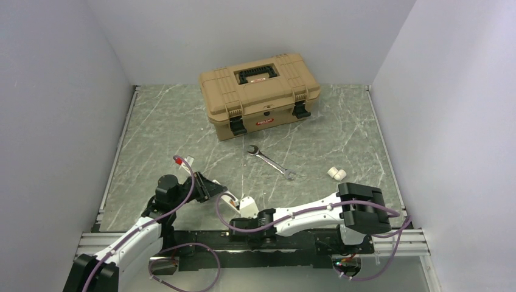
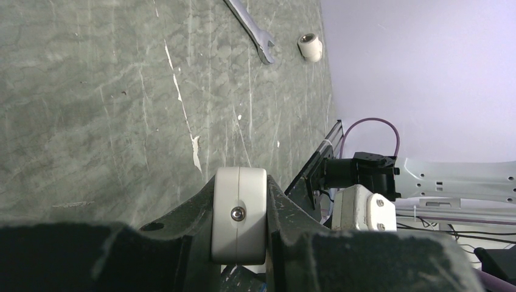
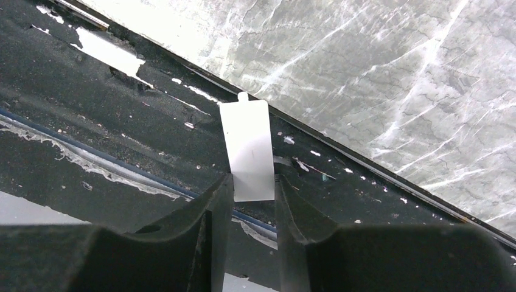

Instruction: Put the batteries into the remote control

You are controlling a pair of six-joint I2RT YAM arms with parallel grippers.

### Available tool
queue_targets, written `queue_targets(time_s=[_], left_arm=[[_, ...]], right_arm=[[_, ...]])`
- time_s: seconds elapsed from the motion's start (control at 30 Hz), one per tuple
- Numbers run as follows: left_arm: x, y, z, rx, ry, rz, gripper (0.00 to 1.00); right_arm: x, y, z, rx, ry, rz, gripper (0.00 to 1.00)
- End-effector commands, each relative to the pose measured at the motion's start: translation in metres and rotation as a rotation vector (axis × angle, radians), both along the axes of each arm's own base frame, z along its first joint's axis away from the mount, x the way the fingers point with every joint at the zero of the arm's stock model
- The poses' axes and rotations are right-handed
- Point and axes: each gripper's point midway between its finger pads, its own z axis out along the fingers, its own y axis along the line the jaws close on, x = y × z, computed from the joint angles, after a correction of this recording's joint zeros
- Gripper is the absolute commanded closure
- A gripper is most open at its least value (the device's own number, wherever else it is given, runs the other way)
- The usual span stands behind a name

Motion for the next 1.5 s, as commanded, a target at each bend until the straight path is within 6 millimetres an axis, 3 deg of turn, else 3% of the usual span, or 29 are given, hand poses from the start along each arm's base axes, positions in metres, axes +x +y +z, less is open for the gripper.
queue_targets(time_s=[0.0,0.5,0.83,1.47], left_arm=[[-0.011,0.004,-0.024,0.020,0.029,-0.003,0.98],[-0.012,0.004,-0.025,0.022,0.034,-0.001,0.98],[-0.011,0.004,-0.024,0.020,0.032,-0.001,0.98],[-0.011,0.003,-0.024,0.017,0.031,-0.004,0.98]], right_arm=[[0.004,-0.012,-0.009,-0.036,-0.013,-0.022,0.68],[0.031,-0.033,-0.015,-0.048,-0.058,-0.158,0.69],[0.037,-0.054,-0.016,-0.080,-0.055,-0.268,0.64],[0.044,-0.075,-0.009,-0.143,-0.096,-0.357,0.64]])
